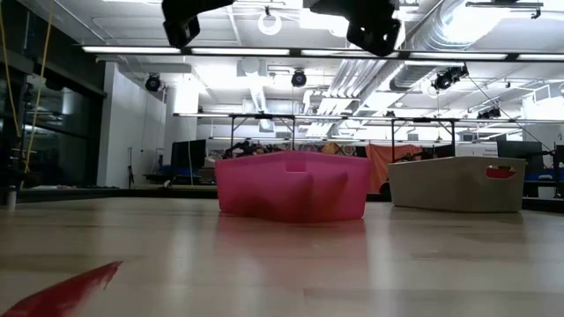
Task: Sort candy
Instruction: Put the red candy into the gray bin
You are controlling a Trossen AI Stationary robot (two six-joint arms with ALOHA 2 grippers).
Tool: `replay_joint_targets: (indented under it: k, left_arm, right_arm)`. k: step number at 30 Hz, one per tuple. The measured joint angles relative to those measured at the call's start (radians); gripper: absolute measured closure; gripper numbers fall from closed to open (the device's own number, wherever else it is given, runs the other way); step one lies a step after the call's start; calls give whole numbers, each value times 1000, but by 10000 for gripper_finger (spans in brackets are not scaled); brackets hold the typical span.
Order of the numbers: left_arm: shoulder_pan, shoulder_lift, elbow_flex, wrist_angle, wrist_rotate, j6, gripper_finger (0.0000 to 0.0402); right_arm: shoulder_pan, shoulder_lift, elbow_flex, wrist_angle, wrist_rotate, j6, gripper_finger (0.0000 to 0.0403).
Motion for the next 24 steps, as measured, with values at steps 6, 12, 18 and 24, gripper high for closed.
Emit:
replay_joint_targets:
  k: [6,12,18,24]
  left_arm:
    - [-7,-3,0,-174,101,61,202]
    - [-36,-3,0,-280,42,104,202]
    - [-50,-3,0,-272,20,115,202]
    - [-55,-3,0,-270,-4,108,202]
  right_arm:
    - [146,207,207,-121,122,147,139]
    - [208,461,548,-433,140,165,139]
    - [227,681,811,-524,106,73,139]
    - [234,851,966,-574,28,68,140]
